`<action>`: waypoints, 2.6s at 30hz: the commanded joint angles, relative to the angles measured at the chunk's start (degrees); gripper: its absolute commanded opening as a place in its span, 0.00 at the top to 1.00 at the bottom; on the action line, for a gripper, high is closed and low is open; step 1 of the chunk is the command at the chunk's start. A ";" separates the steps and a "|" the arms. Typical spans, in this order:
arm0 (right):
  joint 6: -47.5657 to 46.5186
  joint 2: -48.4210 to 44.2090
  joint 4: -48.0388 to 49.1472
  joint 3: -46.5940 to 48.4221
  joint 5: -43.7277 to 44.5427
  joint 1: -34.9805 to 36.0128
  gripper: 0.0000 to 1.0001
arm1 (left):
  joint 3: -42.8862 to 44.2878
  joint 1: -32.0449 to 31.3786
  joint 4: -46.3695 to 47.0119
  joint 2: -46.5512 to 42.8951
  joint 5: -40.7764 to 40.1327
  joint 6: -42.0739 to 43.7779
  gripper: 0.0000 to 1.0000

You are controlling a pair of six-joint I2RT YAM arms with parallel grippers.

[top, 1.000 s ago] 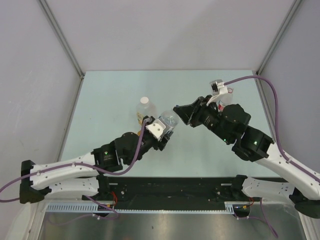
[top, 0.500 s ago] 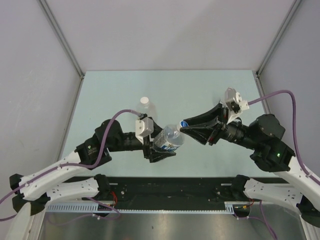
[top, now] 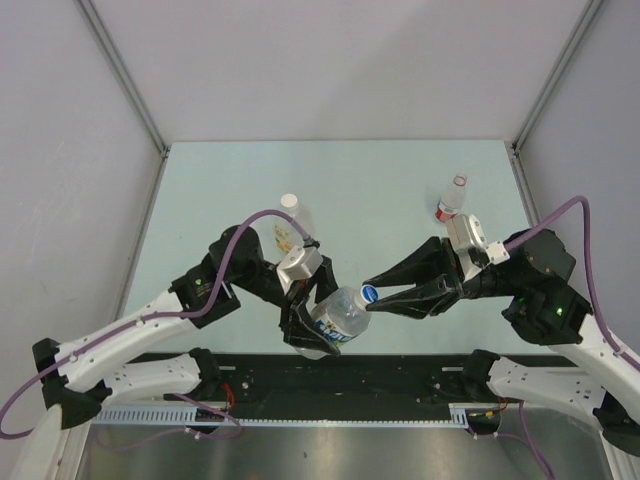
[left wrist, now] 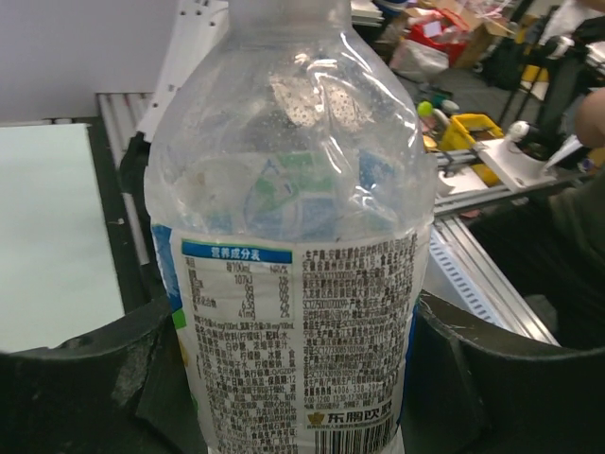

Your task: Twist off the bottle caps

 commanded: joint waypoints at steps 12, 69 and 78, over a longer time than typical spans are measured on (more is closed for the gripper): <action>-4.80 0.07 -11.87 -1.55 -17.48 -4.37 1.00 | 0.90 1.64 16.92 1.44 9.77 -6.44 1.00; 30.01 5.87 -8.18 0.47 60.13 -1.56 0.34 | 3.80 -19.28 -3.03 7.42 -98.60 21.25 1.00; 30.27 7.54 -6.95 0.47 56.80 -1.56 0.46 | 3.28 -19.63 -2.95 7.24 -98.69 21.51 1.00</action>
